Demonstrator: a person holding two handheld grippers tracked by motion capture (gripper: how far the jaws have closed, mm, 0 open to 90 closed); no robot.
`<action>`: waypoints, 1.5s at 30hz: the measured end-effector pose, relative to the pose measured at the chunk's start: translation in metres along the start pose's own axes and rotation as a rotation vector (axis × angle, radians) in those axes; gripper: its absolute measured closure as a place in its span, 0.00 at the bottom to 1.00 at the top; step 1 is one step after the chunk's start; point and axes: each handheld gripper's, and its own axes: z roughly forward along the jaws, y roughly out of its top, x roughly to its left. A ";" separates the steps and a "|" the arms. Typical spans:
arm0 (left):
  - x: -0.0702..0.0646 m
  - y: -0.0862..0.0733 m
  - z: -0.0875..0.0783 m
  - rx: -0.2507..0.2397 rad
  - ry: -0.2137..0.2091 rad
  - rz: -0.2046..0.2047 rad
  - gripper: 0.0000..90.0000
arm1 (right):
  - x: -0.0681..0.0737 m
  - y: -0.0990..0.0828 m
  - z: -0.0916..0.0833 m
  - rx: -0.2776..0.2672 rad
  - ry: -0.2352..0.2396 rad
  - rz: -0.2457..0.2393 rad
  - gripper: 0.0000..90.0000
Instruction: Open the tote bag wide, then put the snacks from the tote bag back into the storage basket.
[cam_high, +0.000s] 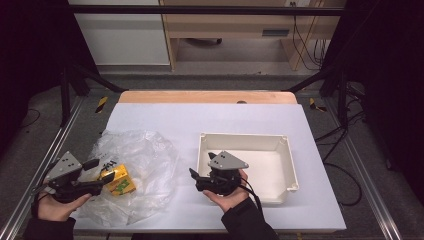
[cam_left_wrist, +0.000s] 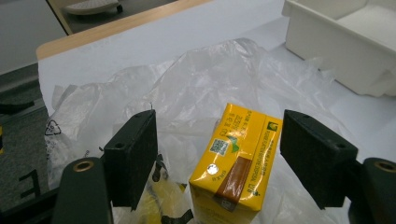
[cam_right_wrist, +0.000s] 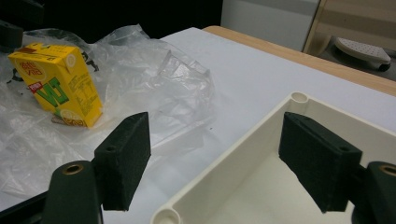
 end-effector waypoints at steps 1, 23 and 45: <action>0.000 0.000 0.001 0.009 -0.003 0.004 0.30 | -0.002 0.000 -0.002 -0.001 -0.003 -0.001 0.28; -0.002 -0.006 0.027 0.130 -0.061 0.077 0.35 | -0.037 -0.014 -0.043 -0.017 -0.074 0.018 0.27; -0.002 -0.008 0.039 0.163 -0.107 0.071 0.50 | -0.062 -0.045 -0.059 0.047 -0.127 0.034 0.25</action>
